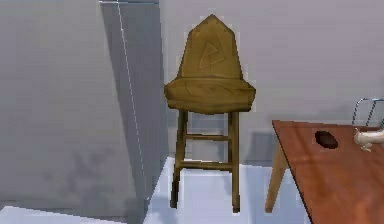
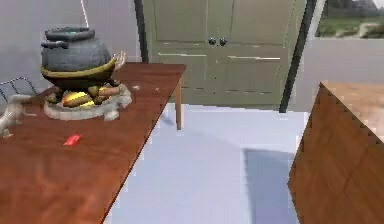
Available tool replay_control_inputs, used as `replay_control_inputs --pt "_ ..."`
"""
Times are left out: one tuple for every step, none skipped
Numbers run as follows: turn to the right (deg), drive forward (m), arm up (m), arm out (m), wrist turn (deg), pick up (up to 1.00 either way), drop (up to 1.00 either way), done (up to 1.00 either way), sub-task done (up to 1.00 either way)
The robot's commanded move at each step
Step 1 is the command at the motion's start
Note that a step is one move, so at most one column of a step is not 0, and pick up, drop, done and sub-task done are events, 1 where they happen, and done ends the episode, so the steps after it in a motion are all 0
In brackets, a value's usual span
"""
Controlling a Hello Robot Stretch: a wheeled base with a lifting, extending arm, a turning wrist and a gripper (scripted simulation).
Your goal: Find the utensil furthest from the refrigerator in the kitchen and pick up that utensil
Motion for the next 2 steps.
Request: replay_control_inputs --pt "0.0 0.25 0.0 0.0 0.0 0.0 0.0 0.0 0.0" --pt "45.0 0.0 0.0 0.0 0.0 0.0 0.0 0.0 0.0"
